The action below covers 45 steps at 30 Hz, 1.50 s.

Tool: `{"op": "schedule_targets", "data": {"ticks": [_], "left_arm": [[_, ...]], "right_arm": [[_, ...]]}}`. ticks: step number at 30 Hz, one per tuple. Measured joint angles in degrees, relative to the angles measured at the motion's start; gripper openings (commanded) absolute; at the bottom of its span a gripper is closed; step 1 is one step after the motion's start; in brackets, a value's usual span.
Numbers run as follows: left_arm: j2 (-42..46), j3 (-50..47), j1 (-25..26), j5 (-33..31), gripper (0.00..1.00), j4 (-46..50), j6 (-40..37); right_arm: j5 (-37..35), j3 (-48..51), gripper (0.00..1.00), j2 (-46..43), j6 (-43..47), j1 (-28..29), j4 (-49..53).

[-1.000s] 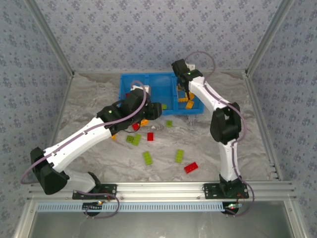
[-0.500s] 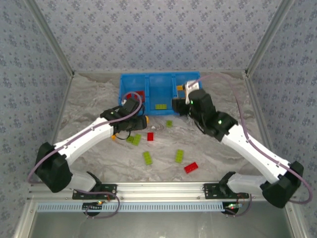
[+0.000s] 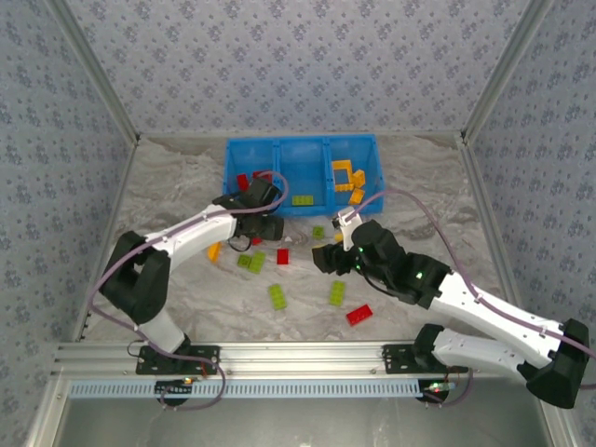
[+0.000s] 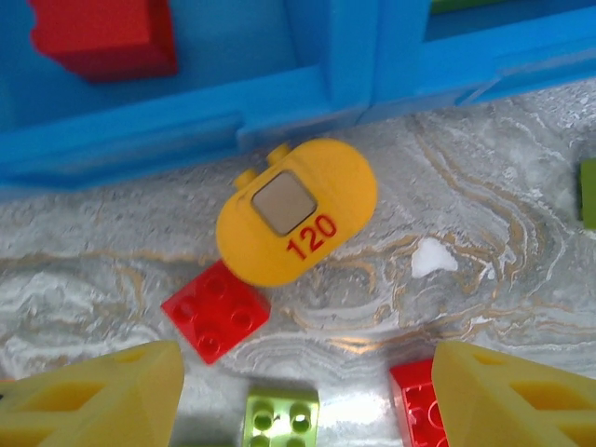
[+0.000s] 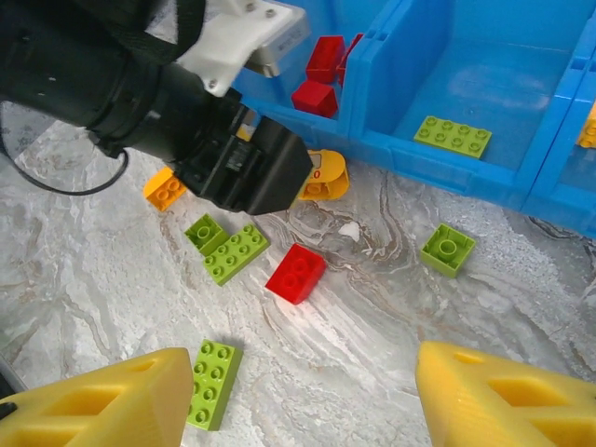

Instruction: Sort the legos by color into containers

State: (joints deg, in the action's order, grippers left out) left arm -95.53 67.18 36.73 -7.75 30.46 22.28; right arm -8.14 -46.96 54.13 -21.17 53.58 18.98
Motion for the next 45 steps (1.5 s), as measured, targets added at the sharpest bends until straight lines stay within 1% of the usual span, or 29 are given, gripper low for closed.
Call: {"op": "schedule_targets", "data": {"ticks": [5,9,11,17,26,32,37,39,41,45], "left_arm": [[-2.89,2.21,-1.97,2.05,0.74,-0.44,-6.49],[-3.61,2.23,-4.2,3.28,0.74,-0.48,-9.46],[-3.61,2.29,-4.5,3.67,0.74,-0.46,-10.51],[-3.61,2.34,-4.48,4.35,0.73,0.79,-10.69],[-3.98,2.05,-4.52,4.74,0.75,2.34,-9.22],[-6.71,0.59,-5.18,4.76,0.75,2.34,-10.99],[-7.37,-0.28,-5.75,4.72,0.75,2.27,-13.29],[-7.37,-0.28,-5.77,4.74,0.73,2.21,-14.01],[-7.69,-0.28,-5.77,4.74,0.7,2.12,-14.8],[-9.18,-0.26,-5.77,4.74,0.56,1.86,-15.98]], "right_arm": [[-0.2,0.0,0.68,0.22,-0.02,0.0,-0.24],[-0.2,0.0,0.69,0.39,-0.02,0.0,-0.46],[-0.17,0.0,0.69,0.39,-0.02,-0.02,-0.52],[-0.15,0.0,0.69,0.79,-0.02,-0.07,-1.05],[0.04,0.0,0.69,1.53,-0.04,-0.35,-1.49],[0.04,-0.02,0.69,1.53,-0.04,-0.35,-1.49],[0.04,0.0,0.69,1.53,-0.07,-0.37,-1.49],[0.07,-0.02,0.69,1.53,-0.07,-0.46,-1.49],[0.07,-0.02,0.69,1.53,-0.09,-0.46,-1.46],[0.07,0.0,0.69,1.53,-0.26,-0.57,-1.46]]}}
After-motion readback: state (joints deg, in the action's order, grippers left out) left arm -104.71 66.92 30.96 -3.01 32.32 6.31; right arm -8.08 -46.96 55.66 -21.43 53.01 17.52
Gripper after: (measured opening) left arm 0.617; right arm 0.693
